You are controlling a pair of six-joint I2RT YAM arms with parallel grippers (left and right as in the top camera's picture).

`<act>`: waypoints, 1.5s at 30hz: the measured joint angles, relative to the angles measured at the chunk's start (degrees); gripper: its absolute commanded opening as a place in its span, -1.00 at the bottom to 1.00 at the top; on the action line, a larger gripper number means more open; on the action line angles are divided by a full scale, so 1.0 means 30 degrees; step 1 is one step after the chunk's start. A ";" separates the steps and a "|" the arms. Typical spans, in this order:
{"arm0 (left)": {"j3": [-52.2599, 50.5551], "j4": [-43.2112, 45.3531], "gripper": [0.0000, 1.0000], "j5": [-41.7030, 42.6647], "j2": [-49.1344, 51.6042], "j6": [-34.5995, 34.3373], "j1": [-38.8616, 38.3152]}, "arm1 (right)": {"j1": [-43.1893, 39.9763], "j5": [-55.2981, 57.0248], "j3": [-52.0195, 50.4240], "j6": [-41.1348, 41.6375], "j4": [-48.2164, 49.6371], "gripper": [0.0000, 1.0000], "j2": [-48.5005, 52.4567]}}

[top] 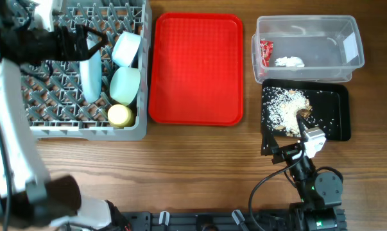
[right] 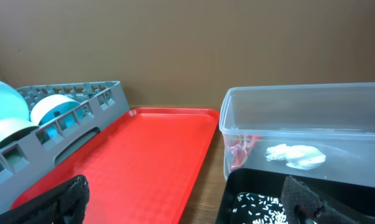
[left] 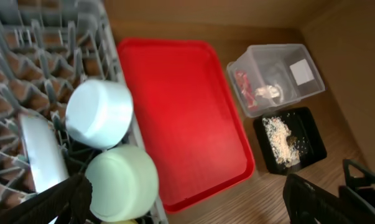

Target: Sort waste into correct bins and load items into the dishwasher rack

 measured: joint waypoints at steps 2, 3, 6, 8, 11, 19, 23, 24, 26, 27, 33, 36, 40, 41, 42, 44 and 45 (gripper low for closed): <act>0.0022 -0.0372 1.00 -0.0350 -0.1107 -0.0189 -0.0612 | 0.0000 0.0000 0.0000 0.0000 0.0000 1.00 0.0000; 0.0029 -0.0634 1.00 -0.0605 -0.1537 -0.0262 -0.1005 | 0.0000 0.0000 0.0000 0.0000 0.0000 1.00 0.0000; 0.0029 -0.1173 1.00 -0.1814 -0.2390 -0.0780 -0.2113 | 0.0000 0.0000 0.0000 0.0000 0.0000 1.00 0.0000; 0.0029 -0.1727 1.00 -0.3024 -0.2936 -0.1319 -0.2936 | 0.0000 0.0000 0.0000 0.0000 0.0000 1.00 0.0000; 0.0029 -0.2601 1.00 -0.5049 -0.3847 -0.2339 -0.3752 | 0.0000 0.0000 0.0000 0.0000 0.0000 0.99 0.0000; 0.0029 -0.4029 1.00 -0.8342 -0.8648 -0.5472 -0.3934 | 0.0000 0.0000 0.0000 0.0000 0.0000 0.99 0.0000; 0.0036 -0.4014 1.00 -0.8633 -1.1540 -0.5989 -0.3942 | 0.0000 0.0000 0.0000 0.0000 0.0000 1.00 0.0000; 0.0036 -0.4014 1.00 -0.8604 -1.2378 -0.6105 -0.3985 | 0.0000 0.0000 0.0000 -0.0007 0.0000 0.99 0.0000; 0.0073 -0.4022 1.00 -0.8320 -1.3624 -0.6186 -0.4080 | 0.0000 0.0000 0.0000 0.0000 0.0000 1.00 0.0000; 0.0080 -0.4014 1.00 -0.8160 -1.4171 -0.6207 -0.4146 | 0.0000 0.0000 0.0000 0.0000 0.0000 1.00 0.0000; 0.0109 -0.4233 1.00 -0.7898 -1.6691 -0.6317 -0.4393 | 0.0000 0.0000 0.0000 0.0000 0.0000 0.99 0.0000; 0.0109 -0.4401 1.00 -0.8043 -1.7238 -0.6324 -0.4393 | 0.0000 0.0000 0.0000 0.0000 0.0000 1.00 0.0000; -0.0342 -0.4255 1.00 -0.8480 -1.7340 -0.6360 -0.4393 | 0.0000 0.0000 0.0000 0.0000 0.0000 1.00 0.0000; -0.0852 -0.4058 1.00 -0.8561 -1.7354 -0.6375 -0.4393 | 0.0000 0.0000 0.0000 0.0000 0.0000 1.00 0.0000; -0.1268 -0.4000 1.00 -0.8648 -1.7369 -0.6382 -0.4393 | 0.0000 0.0007 0.0000 0.0000 0.0000 0.99 0.0000; -0.3468 -0.2769 1.00 -0.8772 -1.7376 -0.6390 -0.4393 | 0.0000 0.0000 0.0000 0.0000 0.0000 1.00 0.0000; -0.4473 -0.1960 1.00 -0.8765 -1.7333 -0.6419 -0.4393 | 0.0000 0.0007 0.0000 0.0000 -0.0007 0.99 0.0000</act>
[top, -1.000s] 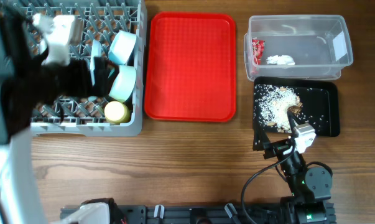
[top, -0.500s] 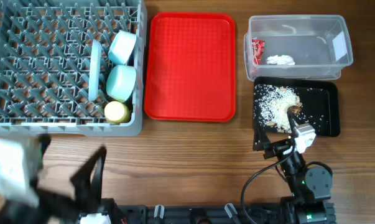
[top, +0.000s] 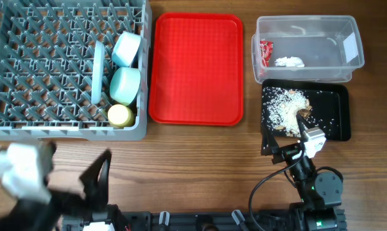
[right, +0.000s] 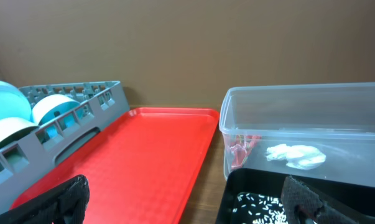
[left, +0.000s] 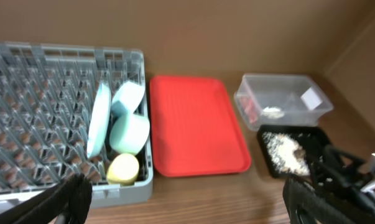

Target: Sort waste into correct bins and load items into the dishwasher rack

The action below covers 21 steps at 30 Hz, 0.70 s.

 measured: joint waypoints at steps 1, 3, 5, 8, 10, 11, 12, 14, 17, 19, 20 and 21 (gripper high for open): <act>-0.1020 0.1129 1.00 0.0036 -0.0073 -0.0007 0.0000 | 0.0000 0.0000 0.0000 0.0000 0.0007 1.00 0.0000; -0.3235 0.2834 1.00 0.0226 0.0007 -0.0036 0.0000 | 0.0000 -0.0007 0.0000 -0.0007 0.0007 1.00 0.0000; -0.5195 0.4335 1.00 0.0495 0.0240 -0.0051 0.0000 | 0.0000 -0.0007 -0.0007 0.0000 0.0007 0.99 0.0000; -0.7118 0.6054 1.00 0.0918 0.0525 -0.0087 0.0000 | 0.0000 0.0000 -0.0015 -0.0007 0.0007 1.00 0.0000; -0.7686 0.6528 1.00 0.1166 0.0576 -0.0102 -0.0051 | 0.0000 0.0000 -0.0015 0.0000 0.0007 0.99 0.0000; -0.7883 0.6783 1.00 0.1275 0.0546 -0.0102 -0.0175 | 0.0000 0.0000 -0.0015 -0.0007 0.0007 0.99 0.0000; -0.7992 0.7096 1.00 0.1355 0.0466 -0.0102 -0.0291 | 0.0000 0.0000 -0.0015 0.0000 0.0007 1.00 0.0000; -0.8211 0.8189 1.00 0.1450 0.0146 -0.0102 -0.0590 | 0.0000 -0.0007 -0.0015 -0.0007 0.0007 0.98 0.0000; -0.8786 1.0040 1.00 0.1348 -0.0656 -0.0109 -0.0976 | 0.0000 0.0000 -0.0015 0.0000 0.0007 0.99 0.0000; -0.9930 1.1672 1.00 0.1115 -0.2018 -0.0109 -0.1093 | 0.0000 0.0000 -0.0015 0.0000 0.0007 0.99 0.0000; -1.0761 1.2648 1.00 0.0925 -0.2878 -0.0109 -0.1107 | 0.0000 0.0000 -0.0015 0.0000 0.0007 1.00 0.0000; -1.1628 1.3471 1.00 0.0780 -0.3774 -0.0102 -0.1107 | 0.0000 0.0000 -0.0015 0.0000 0.0007 1.00 0.0000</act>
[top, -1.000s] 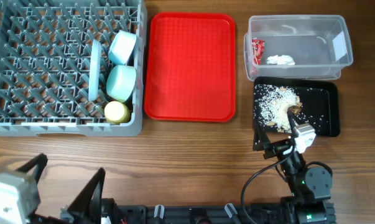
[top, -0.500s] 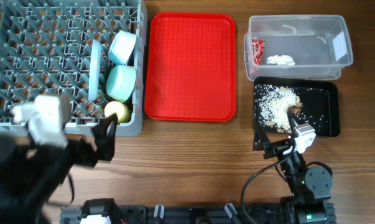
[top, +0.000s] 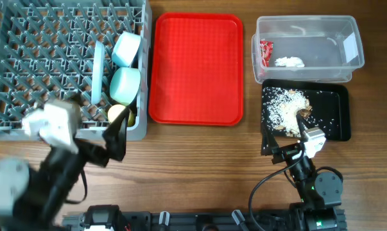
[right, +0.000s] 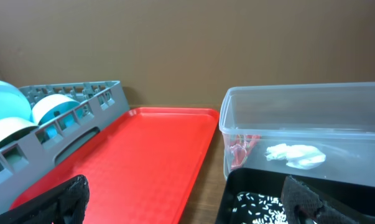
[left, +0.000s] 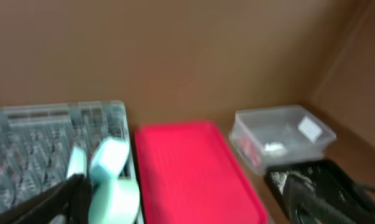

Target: Sort waste into correct bins and load items into the dishwasher rack

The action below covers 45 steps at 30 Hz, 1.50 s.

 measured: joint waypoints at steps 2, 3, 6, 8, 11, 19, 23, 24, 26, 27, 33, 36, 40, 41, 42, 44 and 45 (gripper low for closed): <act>-0.1596 0.0918 1.00 -0.0291 -0.1683 0.0000 0.0000 | 0.0000 -0.0007 0.0000 -0.0007 -0.0007 0.99 0.0000; -0.2302 0.1377 1.00 -0.0379 -0.2382 0.0000 0.0000 | 0.0000 0.0000 0.0000 0.0000 -0.0007 1.00 0.0000; -0.4714 0.2426 1.00 -0.0663 -0.4779 -0.0007 0.0000 | 0.0000 -0.0007 0.0000 -0.0007 -0.0007 1.00 0.0000; -0.6324 0.3155 1.00 -0.0889 -0.6193 -0.0248 0.0000 | 0.0000 -0.0007 0.0000 0.0000 0.0000 1.00 0.0000; -0.8371 0.4211 1.00 -0.1515 -0.7817 -0.1188 0.0000 | 0.0000 0.0000 0.0000 0.0000 0.0000 0.99 0.0000; -1.3143 0.8218 1.00 -0.2499 -1.0331 -0.2929 -0.0175 | 0.0000 0.0000 0.0000 -0.0007 0.0000 1.00 0.0000; -1.5016 0.9792 1.00 -0.3104 -1.0418 -0.3891 -0.0707 | 0.0000 0.0000 0.0000 0.0000 0.0000 0.99 0.0000; -1.5446 1.0229 1.00 -0.3271 -1.0426 -0.4058 -0.0823 | 0.0000 -0.0007 0.0000 0.0000 0.0000 0.99 0.0000; -1.6553 1.1577 1.00 -0.3519 -1.0426 -0.4320 -0.1100 | 0.0000 0.0000 0.0000 0.0000 0.0000 0.99 0.0000; -1.7063 1.2138 1.00 -0.3650 -1.0426 -0.4466 -0.1202 | 0.0000 0.0000 0.0000 -0.0007 0.0000 1.00 0.0000; -1.9628 1.4768 1.00 -0.3898 -1.0426 -0.4736 -0.1501 | 0.0000 -0.0007 0.0000 0.0000 0.0000 1.00 0.0000; -2.0495 1.5373 1.00 -0.3949 -1.0426 -0.4750 -0.1501 | 0.0000 0.0000 0.0000 -0.0007 0.0000 1.00 0.0000; -2.0997 1.5001 1.00 -0.3949 -1.0426 -0.4801 -0.1501 | 0.0000 0.0000 0.0000 0.0000 0.0000 1.00 0.0000; -2.1012 1.4928 1.00 -0.3956 -1.0426 -0.4809 -0.1501 | 0.0000 -0.0007 0.0000 -0.0007 0.0000 1.00 0.0000; -2.1019 1.4848 1.00 -0.3956 -1.0426 -0.4809 -0.1501 | 0.0000 0.0000 0.0000 -0.0007 0.0000 1.00 0.0000; -2.1019 1.4673 1.00 -0.3978 -1.0426 -0.4809 -0.1501 | 0.0000 0.0000 0.0000 -0.0007 0.0000 0.99 0.0000; -2.1019 1.4418 1.00 -0.4014 -1.0426 -0.4809 -0.1501 | 0.0000 0.0000 0.0000 0.0000 0.0000 0.99 0.0000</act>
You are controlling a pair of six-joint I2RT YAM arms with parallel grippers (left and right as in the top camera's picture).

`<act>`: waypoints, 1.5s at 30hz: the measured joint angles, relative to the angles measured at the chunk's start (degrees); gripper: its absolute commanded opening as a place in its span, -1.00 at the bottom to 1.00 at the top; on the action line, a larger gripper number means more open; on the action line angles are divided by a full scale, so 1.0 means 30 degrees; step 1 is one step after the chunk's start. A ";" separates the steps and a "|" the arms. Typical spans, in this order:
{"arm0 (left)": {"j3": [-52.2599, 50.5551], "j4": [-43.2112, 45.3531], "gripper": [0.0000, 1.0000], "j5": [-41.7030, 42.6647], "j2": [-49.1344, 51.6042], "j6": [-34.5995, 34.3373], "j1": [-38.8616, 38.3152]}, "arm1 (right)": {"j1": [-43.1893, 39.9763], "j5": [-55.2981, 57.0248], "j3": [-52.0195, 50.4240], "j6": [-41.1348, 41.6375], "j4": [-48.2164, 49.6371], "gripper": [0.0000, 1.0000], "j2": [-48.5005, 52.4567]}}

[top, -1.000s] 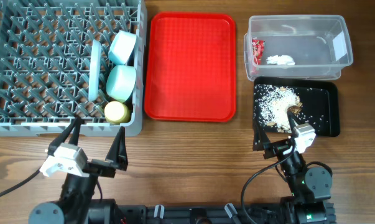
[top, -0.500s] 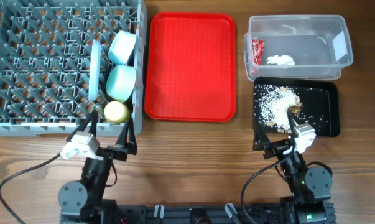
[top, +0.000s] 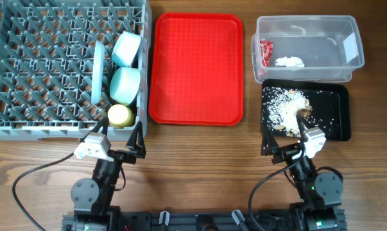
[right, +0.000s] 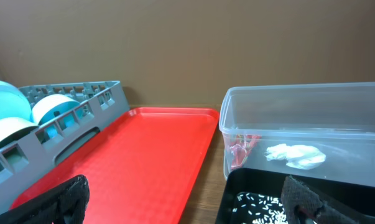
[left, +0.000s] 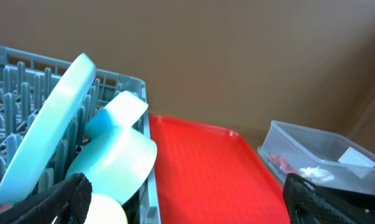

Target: Sort waste into correct bins and load items into the dishwasher rack

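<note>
The grey dishwasher rack (top: pixel 52 64) holds a light-blue plate (top: pixel 97 70) on edge, a blue cup (top: pixel 126 49), a green cup (top: pixel 124 85) and a yellow cup (top: pixel 120 115). The red tray (top: pixel 196 67) is bare. A clear bin (top: pixel 307 48) holds a red wrapper (top: pixel 265 51) and a white tissue (top: pixel 288 61). The black bin (top: pixel 307 112) holds rice and scraps. My left gripper (top: pixel 119 142) sits low before the rack's front right corner, open and holding nothing (left: pixel 187 205). My right gripper (top: pixel 284 146) sits at the black bin's near edge, open and holding nothing (right: pixel 184 208).
Both arm bases stand at the table's front edge, with bare wood between them. The rack's front wall (left: pixel 143 186) is close ahead of the left fingers. A brown wall closes off the back of the table.
My left arm was raised and blurred near the rack's front right corner. Now it rests low at the table's front edge, facing the rack and tray. The right arm has not moved.
My left gripper was open over the rack, beside the plate and cups. It then stood high off the front left of the table, then lower near the rack's front corner, and now rests at the front edge. The right gripper stayed open by the black bin throughout.
</note>
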 measured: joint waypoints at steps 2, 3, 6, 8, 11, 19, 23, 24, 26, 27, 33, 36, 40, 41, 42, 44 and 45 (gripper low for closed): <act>0.0007 -0.0576 1.00 -0.0007 -0.0015 0.0000 0.0000 | 0.0000 -0.0007 0.0000 0.0000 -0.0007 1.00 0.0000; 0.0000 -0.1122 1.00 -0.0007 -0.0015 0.0000 0.0000 | 0.0000 0.0000 0.0000 0.0000 0.0000 1.00 0.0000; 0.0000 -0.2062 1.00 -0.0073 0.0015 0.0000 0.0000 | 0.0000 0.0000 0.0000 0.0000 -0.0007 0.99 0.0000; 0.0000 -0.2069 1.00 -0.0073 0.0000 0.0000 0.0000 | 0.0000 0.0000 0.0000 0.0000 0.0000 0.99 0.0000; 0.0000 -0.2069 1.00 -0.0073 0.0000 0.0000 0.0000 | 0.0000 0.0000 0.0000 -0.0007 0.0000 1.00 0.0000; 0.0000 -0.2069 1.00 -0.0073 0.0000 0.0000 0.0000 | 0.0000 0.0000 0.0000 0.0000 0.0000 1.00 0.0000; 0.0000 -0.2069 1.00 -0.0073 0.0000 0.0000 0.0000 | 0.0000 -0.0007 0.0000 0.0000 0.0000 0.99 0.0000; 0.0000 -0.2069 1.00 -0.0073 0.0000 0.0000 0.0000 | 0.0000 0.0000 0.0000 0.0000 0.0000 1.00 0.0000; 0.0000 -0.2069 1.00 -0.0073 0.0000 0.0000 0.0000 | 0.0000 -0.0007 0.0000 0.0000 0.0000 1.00 0.0000; 0.0000 -0.2069 1.00 -0.0073 0.0000 0.0000 0.0000 | 0.0000 -0.0007 0.0000 0.0000 0.0000 1.00 0.0000; 0.0000 -0.2069 1.00 -0.0073 0.0000 0.0000 0.0000 | 0.0000 -0.0007 0.0000 0.0000 0.0000 1.00 0.0000; 0.0000 -0.2069 1.00 -0.0073 0.0000 0.0000 0.0000 | 0.0000 0.0000 0.0000 0.0000 0.0000 1.00 0.0000; 0.0000 -0.2069 1.00 -0.0073 0.0000 0.0000 0.0000 | 0.0000 0.0000 0.0000 0.0000 0.0000 0.99 0.0000; 0.0000 -0.2069 1.00 -0.0073 0.0000 0.0000 0.0000 | 0.0000 0.0000 0.0000 -0.0007 0.0000 0.99 0.0000; 0.0000 -0.2069 1.00 -0.0073 0.0000 0.0000 0.0000 | 0.0000 0.0000 0.0000 0.0000 0.0000 0.99 0.0000; 0.0000 -0.2069 1.00 -0.0073 0.0000 0.0000 0.0000 | 0.0000 0.0000 0.0000 -0.0007 0.0000 1.00 0.0000; 0.0000 -0.2069 1.00 -0.0073 0.0000 0.0000 0.0000 | 0.0000 0.0000 0.0000 0.0000 0.0000 0.99 0.0000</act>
